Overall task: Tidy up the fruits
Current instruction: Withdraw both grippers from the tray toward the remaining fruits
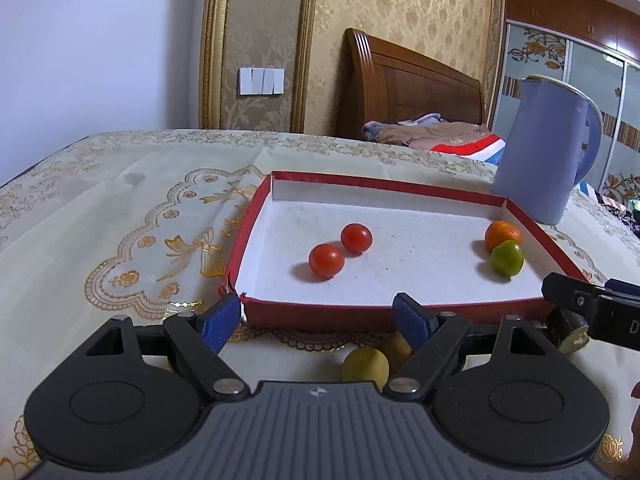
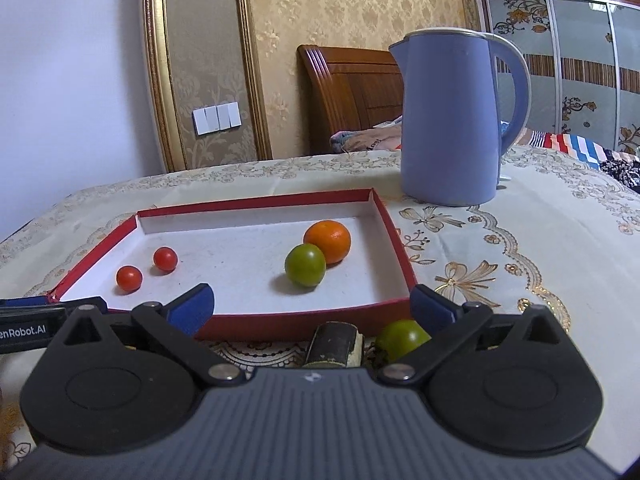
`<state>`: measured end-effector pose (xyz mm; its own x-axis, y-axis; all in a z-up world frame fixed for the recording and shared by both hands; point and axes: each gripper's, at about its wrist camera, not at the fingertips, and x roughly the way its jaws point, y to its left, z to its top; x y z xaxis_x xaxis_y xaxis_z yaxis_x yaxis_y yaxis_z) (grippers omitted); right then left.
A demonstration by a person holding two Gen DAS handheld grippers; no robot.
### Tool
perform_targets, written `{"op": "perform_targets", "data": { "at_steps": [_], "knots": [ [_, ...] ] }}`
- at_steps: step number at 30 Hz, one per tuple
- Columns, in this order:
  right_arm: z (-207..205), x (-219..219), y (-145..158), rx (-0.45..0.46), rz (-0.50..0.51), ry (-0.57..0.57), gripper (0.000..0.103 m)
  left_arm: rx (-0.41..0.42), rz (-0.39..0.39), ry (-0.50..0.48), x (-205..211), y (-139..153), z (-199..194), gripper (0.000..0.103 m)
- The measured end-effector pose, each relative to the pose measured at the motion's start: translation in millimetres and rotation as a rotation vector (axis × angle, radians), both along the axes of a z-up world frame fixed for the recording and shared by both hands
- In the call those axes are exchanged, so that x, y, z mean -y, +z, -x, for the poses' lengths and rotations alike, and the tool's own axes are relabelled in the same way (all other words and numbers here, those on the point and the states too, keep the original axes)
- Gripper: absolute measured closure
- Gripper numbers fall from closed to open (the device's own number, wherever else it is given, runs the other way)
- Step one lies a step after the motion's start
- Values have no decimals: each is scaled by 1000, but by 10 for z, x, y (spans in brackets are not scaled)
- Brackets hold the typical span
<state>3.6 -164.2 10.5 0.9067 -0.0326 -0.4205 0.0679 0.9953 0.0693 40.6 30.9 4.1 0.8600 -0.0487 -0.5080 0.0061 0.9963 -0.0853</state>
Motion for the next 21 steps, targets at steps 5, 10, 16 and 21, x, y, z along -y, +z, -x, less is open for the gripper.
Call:
{"op": "perform_targets", "data": {
  "at_steps": [5, 10, 16, 21],
  "knots": [
    [118, 37, -7, -3, -18, 8, 0, 10, 6, -3, -11, 1, 96, 20],
    [256, 45, -20, 5, -22, 25, 0, -4, 18, -18, -20, -8, 160, 20],
    [348, 110, -33, 4, -52, 15, 0, -8, 10, -37, 7, -22, 211, 20],
    [406, 168, -55, -5, -75, 11, 0, -13, 3, -42, 16, -37, 265, 20]
  ]
}}
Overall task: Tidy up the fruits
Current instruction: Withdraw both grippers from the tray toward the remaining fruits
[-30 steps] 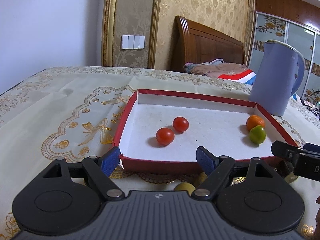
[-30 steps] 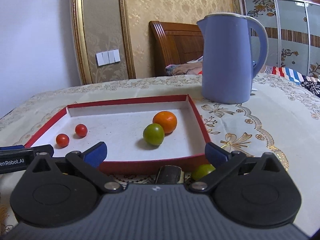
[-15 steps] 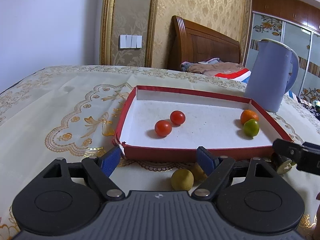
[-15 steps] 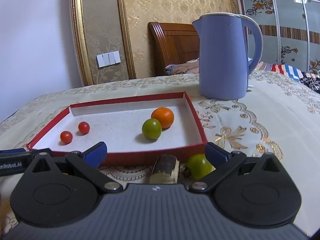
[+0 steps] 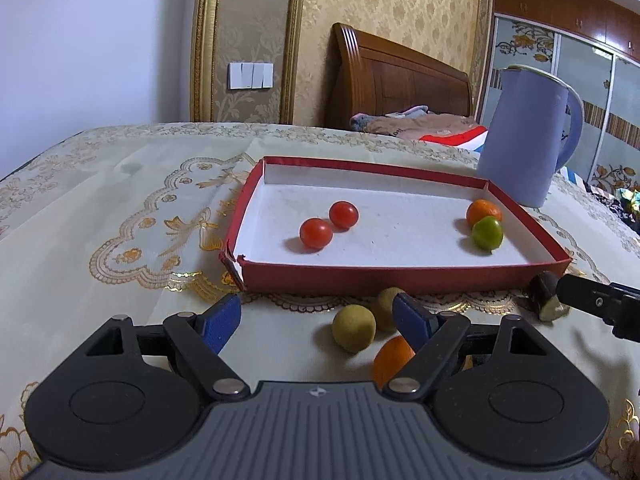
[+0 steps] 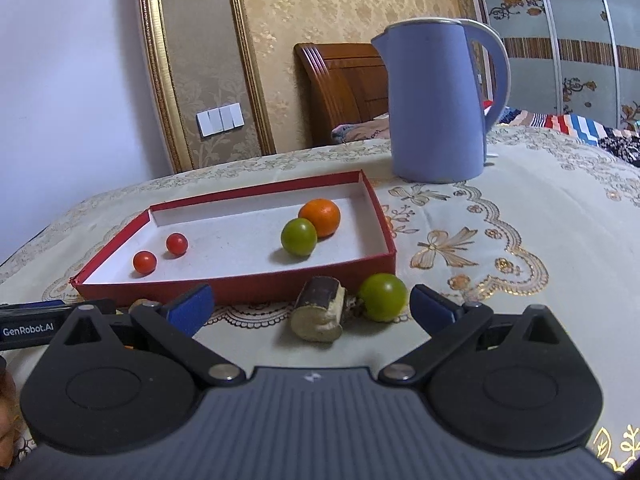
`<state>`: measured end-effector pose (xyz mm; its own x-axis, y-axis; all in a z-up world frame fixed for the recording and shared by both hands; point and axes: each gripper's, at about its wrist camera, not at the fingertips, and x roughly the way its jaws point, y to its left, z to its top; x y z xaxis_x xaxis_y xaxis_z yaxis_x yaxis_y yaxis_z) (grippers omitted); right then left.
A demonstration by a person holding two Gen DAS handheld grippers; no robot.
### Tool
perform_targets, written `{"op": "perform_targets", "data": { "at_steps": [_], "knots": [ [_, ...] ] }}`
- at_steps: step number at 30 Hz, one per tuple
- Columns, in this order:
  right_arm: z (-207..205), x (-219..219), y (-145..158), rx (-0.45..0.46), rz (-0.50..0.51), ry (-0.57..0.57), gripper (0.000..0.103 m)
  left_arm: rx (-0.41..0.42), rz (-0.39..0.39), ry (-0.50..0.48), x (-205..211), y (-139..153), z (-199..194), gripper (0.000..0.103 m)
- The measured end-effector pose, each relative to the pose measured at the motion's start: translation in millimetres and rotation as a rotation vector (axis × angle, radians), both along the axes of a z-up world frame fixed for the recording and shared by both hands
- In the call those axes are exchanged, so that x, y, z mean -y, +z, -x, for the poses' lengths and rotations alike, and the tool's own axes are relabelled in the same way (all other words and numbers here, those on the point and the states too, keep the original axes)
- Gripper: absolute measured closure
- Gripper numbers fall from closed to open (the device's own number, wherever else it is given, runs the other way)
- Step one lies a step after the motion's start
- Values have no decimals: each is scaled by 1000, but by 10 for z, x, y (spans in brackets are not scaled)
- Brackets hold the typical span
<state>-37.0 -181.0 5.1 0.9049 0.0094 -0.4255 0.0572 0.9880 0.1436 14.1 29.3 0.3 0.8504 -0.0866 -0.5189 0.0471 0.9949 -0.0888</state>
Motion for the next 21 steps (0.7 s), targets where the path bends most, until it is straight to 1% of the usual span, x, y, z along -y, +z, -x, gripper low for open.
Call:
{"op": "perform_targets", "data": {
  "at_steps": [3, 10, 14, 21],
  "knots": [
    [43, 54, -33, -14, -24, -3, 0, 1, 6, -12, -6, -2, 53, 20],
    [96, 298, -89, -15, -161, -49, 0, 46, 22, -18, -62, -22, 242, 18],
    [73, 289, -108, -32, -156, -52, 0, 49, 75, -43, -131, -12, 296, 17],
    [71, 295, -109, -38, -154, -62, 0, 68, 35, -62, -49, 4, 330, 17]
  ]
}}
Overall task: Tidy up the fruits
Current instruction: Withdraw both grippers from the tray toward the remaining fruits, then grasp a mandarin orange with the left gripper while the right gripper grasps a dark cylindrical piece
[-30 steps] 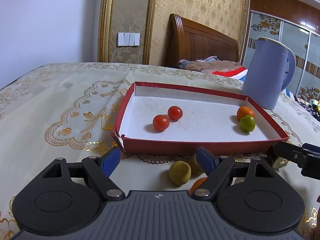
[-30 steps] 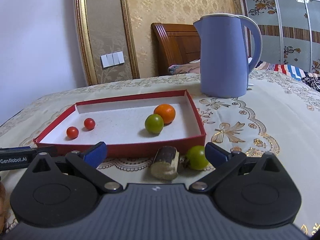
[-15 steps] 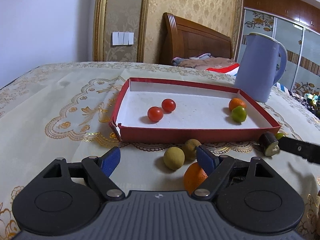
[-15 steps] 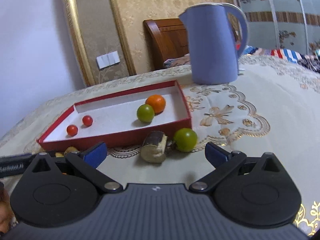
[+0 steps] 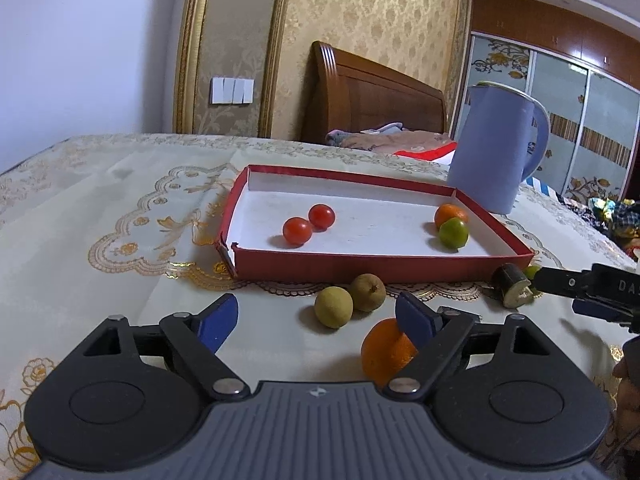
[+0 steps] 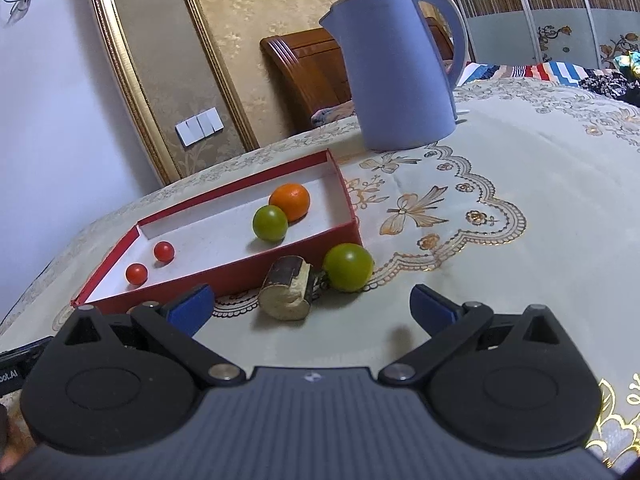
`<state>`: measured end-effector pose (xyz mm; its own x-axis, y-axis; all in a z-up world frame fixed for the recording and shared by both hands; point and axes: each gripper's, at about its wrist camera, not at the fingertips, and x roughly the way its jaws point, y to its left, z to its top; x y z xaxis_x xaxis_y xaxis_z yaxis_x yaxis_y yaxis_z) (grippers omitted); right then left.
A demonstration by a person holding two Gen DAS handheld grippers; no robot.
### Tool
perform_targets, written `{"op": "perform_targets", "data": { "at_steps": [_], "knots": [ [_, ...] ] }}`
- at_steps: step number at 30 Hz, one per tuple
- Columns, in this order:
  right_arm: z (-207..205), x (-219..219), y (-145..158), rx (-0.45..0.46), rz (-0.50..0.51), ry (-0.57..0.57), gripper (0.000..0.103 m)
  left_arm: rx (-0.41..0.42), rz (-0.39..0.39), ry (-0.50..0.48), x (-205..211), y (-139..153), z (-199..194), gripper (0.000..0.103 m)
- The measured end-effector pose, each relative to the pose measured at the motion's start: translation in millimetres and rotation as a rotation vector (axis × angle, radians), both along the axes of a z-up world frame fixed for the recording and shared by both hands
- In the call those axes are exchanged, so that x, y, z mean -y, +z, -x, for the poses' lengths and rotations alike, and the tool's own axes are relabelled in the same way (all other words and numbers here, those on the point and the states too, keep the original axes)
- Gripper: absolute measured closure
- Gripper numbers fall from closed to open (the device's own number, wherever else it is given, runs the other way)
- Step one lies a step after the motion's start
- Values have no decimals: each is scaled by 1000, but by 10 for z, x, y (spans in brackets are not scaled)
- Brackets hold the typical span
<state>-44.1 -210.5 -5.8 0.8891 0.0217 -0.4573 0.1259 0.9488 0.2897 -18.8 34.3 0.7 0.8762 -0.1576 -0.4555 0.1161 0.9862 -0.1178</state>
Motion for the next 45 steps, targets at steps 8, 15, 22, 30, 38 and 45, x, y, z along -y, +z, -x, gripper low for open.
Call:
{"op": "perform_targets", "data": {
  "at_steps": [8, 15, 22, 30, 38, 45],
  "knots": [
    [-21, 16, -16, -20, -7, -8, 0, 36, -50, -12, 113, 43, 121, 17],
    [-16, 15, -15, -17, -5, -8, 0, -54, -109, -64, 321, -5, -4, 17],
    [-16, 18, -18, -19, -8, -10, 0, -109, -141, -46, 431, -74, -132, 17],
    [6, 39, -10, -5, -15, -21, 0, -161, -165, -49, 450, -143, -209, 22],
    [60, 108, -6, 16, -42, -59, 0, -119, -214, -137, 580, -147, -132, 61],
    [53, 88, -5, 21, -39, -38, 0, -126, -173, -114, 495, -136, -150, 61]
  ]
}}
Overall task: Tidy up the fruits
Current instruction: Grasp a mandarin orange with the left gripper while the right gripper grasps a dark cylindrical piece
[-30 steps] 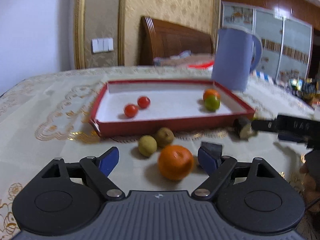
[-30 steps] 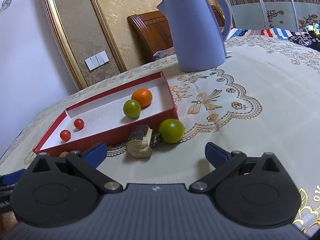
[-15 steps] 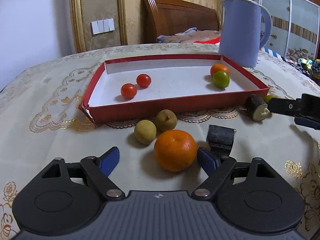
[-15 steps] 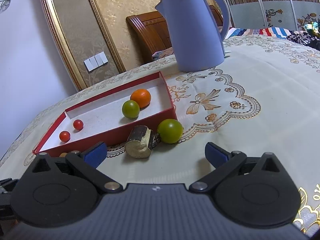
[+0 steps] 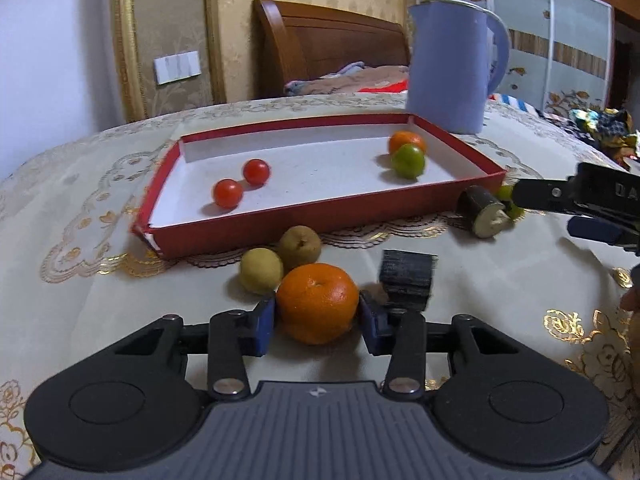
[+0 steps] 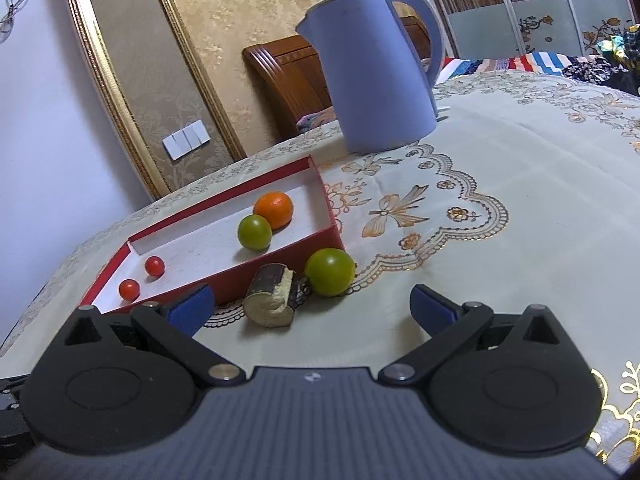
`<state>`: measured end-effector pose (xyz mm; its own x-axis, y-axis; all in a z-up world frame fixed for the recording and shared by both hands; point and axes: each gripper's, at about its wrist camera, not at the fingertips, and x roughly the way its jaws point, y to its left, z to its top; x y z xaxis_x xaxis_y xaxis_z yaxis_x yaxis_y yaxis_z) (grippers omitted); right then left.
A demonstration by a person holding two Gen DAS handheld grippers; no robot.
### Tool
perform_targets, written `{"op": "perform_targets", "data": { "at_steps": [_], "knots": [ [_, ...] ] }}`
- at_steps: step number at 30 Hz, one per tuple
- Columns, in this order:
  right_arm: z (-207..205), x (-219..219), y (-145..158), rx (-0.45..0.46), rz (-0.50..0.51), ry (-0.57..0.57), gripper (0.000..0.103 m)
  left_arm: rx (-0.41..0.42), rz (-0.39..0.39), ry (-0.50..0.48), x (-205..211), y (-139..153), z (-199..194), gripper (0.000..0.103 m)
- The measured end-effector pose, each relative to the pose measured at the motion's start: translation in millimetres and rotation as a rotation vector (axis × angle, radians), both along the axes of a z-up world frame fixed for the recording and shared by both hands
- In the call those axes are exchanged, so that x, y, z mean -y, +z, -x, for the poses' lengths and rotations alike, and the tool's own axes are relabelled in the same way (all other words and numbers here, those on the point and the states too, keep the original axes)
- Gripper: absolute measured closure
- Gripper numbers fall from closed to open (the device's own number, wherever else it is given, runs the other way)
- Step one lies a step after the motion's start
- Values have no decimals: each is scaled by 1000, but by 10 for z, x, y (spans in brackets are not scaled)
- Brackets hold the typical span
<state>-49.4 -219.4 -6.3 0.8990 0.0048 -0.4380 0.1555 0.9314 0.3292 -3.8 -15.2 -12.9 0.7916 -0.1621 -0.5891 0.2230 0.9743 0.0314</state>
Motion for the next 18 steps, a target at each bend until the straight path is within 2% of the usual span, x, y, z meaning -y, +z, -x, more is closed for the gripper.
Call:
{"op": "perform_targets", "data": {
  "at_steps": [4, 11, 13, 18],
  "knots": [
    [0, -67, 17, 11, 19, 61, 0, -3, 38, 39, -130, 15, 10, 61],
    [30, -293, 73, 44, 115, 175, 0, -9, 89, 133, -387, 23, -15, 61],
    [11, -369, 84, 33, 146, 214, 0, -10, 95, 165, -433, 23, -34, 61],
    [-25, -635, 98, 2, 271, 304, 0, -6, 73, 166, -413, 20, -67, 61]
  ]
}}
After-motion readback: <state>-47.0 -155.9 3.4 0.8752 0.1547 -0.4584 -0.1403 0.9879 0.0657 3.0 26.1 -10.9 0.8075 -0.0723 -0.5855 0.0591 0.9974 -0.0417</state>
